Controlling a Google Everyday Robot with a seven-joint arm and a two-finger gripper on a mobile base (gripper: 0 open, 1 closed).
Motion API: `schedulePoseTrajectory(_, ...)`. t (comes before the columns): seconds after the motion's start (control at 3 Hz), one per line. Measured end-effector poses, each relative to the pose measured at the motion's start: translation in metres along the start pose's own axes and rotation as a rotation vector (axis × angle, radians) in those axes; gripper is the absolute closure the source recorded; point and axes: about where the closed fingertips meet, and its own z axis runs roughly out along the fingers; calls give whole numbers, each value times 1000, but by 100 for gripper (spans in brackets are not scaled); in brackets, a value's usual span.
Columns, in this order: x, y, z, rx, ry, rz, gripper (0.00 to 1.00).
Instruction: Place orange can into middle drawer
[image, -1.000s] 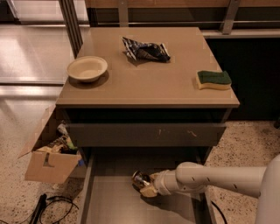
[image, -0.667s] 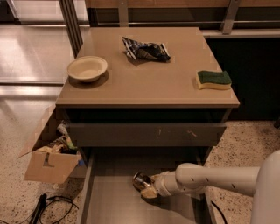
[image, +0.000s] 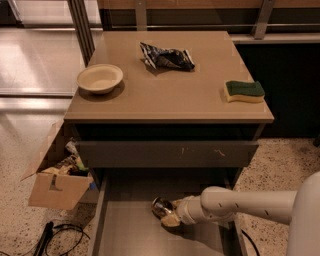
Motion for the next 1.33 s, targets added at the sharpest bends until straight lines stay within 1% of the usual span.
schedulePoseTrajectory(0.67, 0, 0, 0, 0, 0, 0, 8)
schedulePoseTrajectory(1.0, 0, 0, 0, 0, 0, 0, 0)
schedulePoseTrajectory(1.33, 0, 0, 0, 0, 0, 0, 0)
